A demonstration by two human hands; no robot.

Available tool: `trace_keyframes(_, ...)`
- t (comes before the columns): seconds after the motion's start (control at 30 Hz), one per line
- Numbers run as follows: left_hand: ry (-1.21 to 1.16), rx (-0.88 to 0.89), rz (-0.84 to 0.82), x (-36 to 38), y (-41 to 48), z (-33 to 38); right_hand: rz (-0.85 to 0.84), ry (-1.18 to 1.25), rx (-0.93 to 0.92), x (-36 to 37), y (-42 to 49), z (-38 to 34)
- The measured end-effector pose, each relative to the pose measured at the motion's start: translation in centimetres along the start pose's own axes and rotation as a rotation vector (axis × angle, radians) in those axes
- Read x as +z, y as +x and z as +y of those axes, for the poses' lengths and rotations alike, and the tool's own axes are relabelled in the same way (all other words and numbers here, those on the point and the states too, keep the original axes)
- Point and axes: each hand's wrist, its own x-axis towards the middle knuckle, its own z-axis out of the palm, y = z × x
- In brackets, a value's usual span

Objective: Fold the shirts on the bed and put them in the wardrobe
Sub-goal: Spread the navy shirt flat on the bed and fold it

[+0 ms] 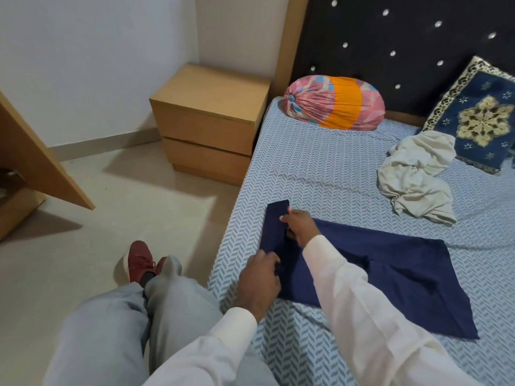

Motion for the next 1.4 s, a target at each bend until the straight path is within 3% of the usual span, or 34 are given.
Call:
trace_keyframes(0.1, 0.091, 0.048, -0.124, 1.8, -0.3, 0.0, 0.064, -0.182, -0.033, -1.1, 0.5, 1.2)
trace_keyframes(0.2, 0.111, 0.126, -0.231, 2.8, -0.1, -1.0, 0.151, -0.564, -0.097, -1.6, -0.3, 1.2)
trace_keyframes(0.43, -0.276, 0.185, -0.294, 2.4, -0.4, -1.3, 0.254, -0.895, -0.406, -1.0, -1.5, 2.6)
trace_keyframes(0.57, -0.259, -0.032, 0.064, 2.0, -0.2, -1.9, 0.143, -1.069, -0.285, -0.3, -1.3, 2.5)
trace_keyframes(0.7, -0.104, -0.258, -0.007, 1.1, 0.0, -3.3, 0.245, -1.100, -0.247, -0.2, -1.4, 1.4)
trace_keyframes(0.8, -0.098, -0.272, -0.059, 1.0, -0.1, -3.0, 0.365, -1.055, -0.429, 0.2, -2.0, 0.6)
trace_keyframes(0.87, -0.094, -0.255, -0.066, 1.0, 0.1, -2.9, 0.212, -1.071, -0.421, 1.1, -2.4, 0.7)
trace_keyframes(0.93, -0.125, -0.215, -0.084, 1.3, 0.3, -3.2, 0.067, -1.150, -0.279, 2.4, -3.3, 1.3)
trace_keyframes(1.13, -0.473, -0.180, -0.141, 2.5, 0.9, -3.7, 0.076, -1.382, -0.237, 5.3, -4.8, 0.8)
trace_keyframes(1.27, -0.513, -0.221, -0.115, 1.1, 0.7, -3.6, 0.028, -1.384, -0.184, 5.6, -5.1, -0.6)
trace_keyframes(1.4, -0.384, -0.224, 0.068, -3.5, -0.5, -5.4, -0.077, -1.324, -0.303, 8.9, -6.6, -3.0)
